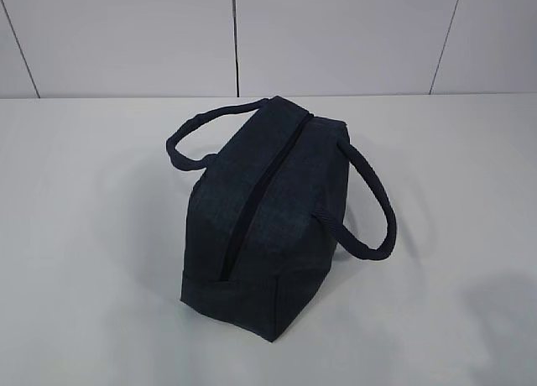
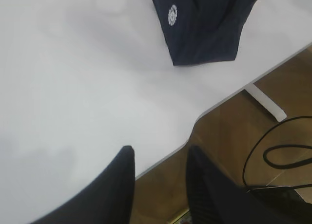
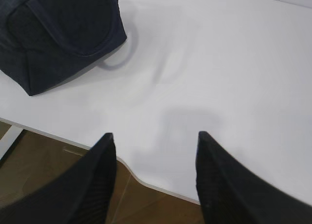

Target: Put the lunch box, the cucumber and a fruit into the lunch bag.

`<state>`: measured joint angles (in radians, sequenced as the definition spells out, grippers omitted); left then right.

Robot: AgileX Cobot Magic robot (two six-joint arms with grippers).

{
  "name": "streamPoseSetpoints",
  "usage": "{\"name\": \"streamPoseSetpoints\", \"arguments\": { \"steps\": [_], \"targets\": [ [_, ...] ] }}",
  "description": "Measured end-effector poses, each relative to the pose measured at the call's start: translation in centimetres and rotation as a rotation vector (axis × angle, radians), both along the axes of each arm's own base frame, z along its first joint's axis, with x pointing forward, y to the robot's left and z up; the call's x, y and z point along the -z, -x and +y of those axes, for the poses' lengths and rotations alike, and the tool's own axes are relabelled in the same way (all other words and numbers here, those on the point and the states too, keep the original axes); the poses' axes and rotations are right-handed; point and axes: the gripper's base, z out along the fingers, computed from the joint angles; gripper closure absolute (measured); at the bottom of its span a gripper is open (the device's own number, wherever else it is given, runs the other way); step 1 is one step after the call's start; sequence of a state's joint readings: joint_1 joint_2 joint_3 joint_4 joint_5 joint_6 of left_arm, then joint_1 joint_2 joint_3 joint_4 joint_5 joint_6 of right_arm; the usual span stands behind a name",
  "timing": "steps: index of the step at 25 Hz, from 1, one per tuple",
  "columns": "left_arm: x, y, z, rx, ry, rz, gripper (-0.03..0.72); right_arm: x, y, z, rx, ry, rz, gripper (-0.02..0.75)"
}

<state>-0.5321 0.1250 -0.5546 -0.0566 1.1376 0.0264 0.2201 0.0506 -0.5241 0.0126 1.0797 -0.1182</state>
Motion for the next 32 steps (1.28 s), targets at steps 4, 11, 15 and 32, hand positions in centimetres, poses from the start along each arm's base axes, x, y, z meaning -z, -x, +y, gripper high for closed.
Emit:
{"name": "streamPoseSetpoints", "arguments": {
  "steps": [4, 11, 15, 32],
  "targets": [
    [1.2, -0.2, -0.1, -0.001, -0.006, 0.012, 0.450, 0.4, 0.2, -0.1, 0.007, 0.015, 0.016, 0.340],
    [1.1, -0.3, -0.2, -0.001, -0.002, 0.004, 0.450, 1.3, 0.1, -0.2, 0.010, 0.035, 0.076, 0.340],
    [1.1, -0.3, -0.2, -0.001, -0.002, 0.004, 0.450, 1.3, 0.1, -0.2, 0.009, 0.036, 0.075, 0.340],
    [1.1, 0.9, 0.4, -0.386, 0.028, -0.092, 0.450, 1.5, 0.9, -0.2, 0.214, 0.024, 0.031, 0.340]
  ]
}}
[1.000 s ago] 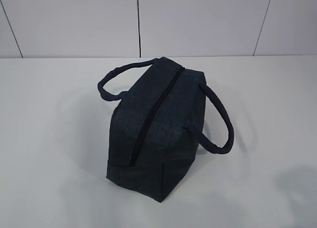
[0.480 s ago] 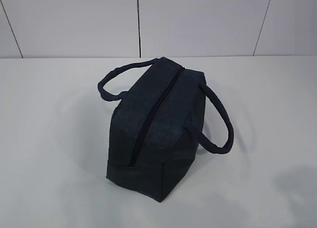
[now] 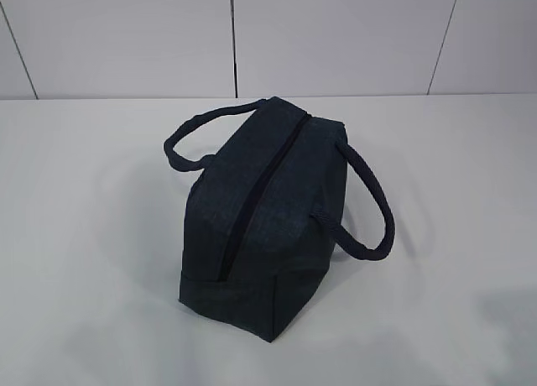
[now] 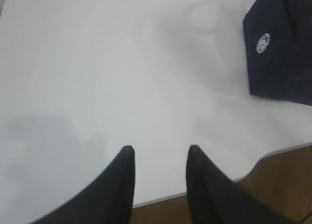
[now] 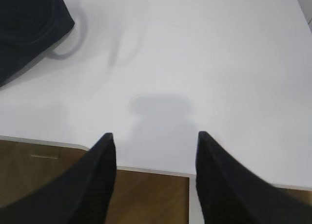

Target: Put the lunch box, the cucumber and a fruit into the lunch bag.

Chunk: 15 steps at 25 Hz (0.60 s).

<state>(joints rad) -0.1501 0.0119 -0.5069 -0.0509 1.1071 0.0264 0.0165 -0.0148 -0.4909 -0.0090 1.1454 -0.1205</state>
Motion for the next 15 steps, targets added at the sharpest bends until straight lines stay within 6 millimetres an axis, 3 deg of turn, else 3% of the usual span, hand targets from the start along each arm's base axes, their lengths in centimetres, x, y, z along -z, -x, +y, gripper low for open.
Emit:
{"name": "streamPoseSetpoints", "arguments": {
  "steps": [15],
  "targets": [
    [0.00, -0.02, -0.05, -0.051, 0.000, 0.000, 0.450, -0.03, 0.04, 0.07, 0.070, 0.000, -0.001, 0.340]
  ]
}}
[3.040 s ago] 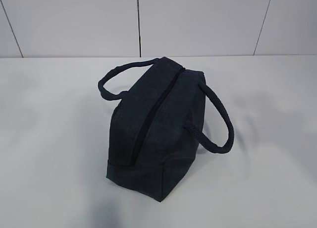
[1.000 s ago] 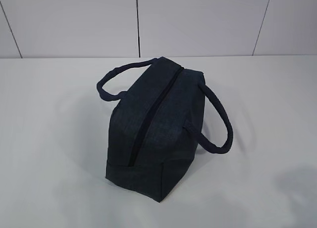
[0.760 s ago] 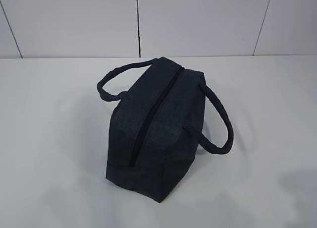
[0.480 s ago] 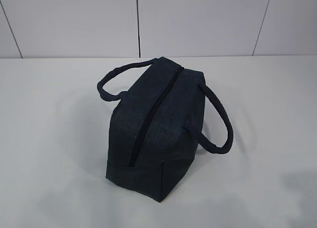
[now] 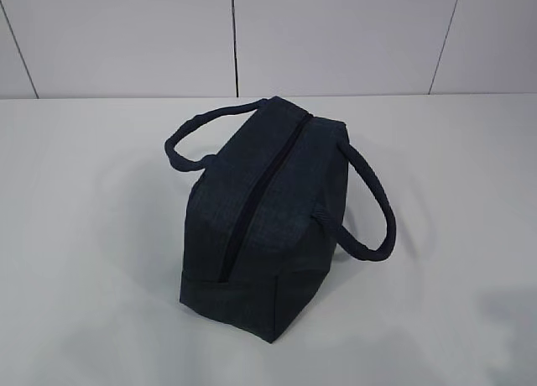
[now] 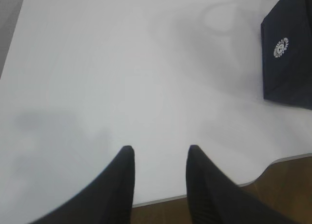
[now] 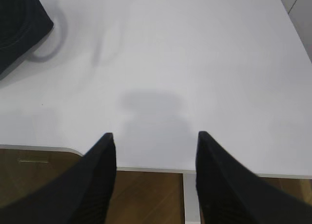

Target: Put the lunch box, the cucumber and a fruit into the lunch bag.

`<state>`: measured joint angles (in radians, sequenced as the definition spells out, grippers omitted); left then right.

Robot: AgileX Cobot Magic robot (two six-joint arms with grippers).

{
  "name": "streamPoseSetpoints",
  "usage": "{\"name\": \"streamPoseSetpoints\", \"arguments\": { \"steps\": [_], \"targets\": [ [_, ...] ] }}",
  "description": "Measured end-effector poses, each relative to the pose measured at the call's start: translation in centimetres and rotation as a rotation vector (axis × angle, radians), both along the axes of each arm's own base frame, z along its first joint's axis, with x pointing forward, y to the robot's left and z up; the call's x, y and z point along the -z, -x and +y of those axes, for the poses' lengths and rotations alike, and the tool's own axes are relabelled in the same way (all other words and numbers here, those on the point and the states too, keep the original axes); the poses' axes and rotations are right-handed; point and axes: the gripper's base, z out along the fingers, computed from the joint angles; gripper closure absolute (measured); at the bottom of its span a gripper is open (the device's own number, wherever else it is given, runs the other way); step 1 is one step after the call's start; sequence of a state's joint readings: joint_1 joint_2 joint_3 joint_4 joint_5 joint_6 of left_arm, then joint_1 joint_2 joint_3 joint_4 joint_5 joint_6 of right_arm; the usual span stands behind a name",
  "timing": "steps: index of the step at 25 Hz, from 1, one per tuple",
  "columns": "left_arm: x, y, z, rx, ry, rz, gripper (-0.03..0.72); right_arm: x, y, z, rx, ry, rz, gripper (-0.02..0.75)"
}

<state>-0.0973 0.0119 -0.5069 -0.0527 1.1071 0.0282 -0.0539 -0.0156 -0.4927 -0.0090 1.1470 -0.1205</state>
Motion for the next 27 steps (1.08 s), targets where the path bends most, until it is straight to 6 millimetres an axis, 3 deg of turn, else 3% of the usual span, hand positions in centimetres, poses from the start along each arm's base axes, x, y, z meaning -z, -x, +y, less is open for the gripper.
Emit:
{"name": "streamPoseSetpoints", "arguments": {
  "steps": [27],
  "targets": [
    [0.00, 0.01, -0.09, 0.006, 0.009, 0.001, 0.450, 0.00, 0.00, 0.00, 0.002, 0.000, 0.000, 0.340]
  ]
}}
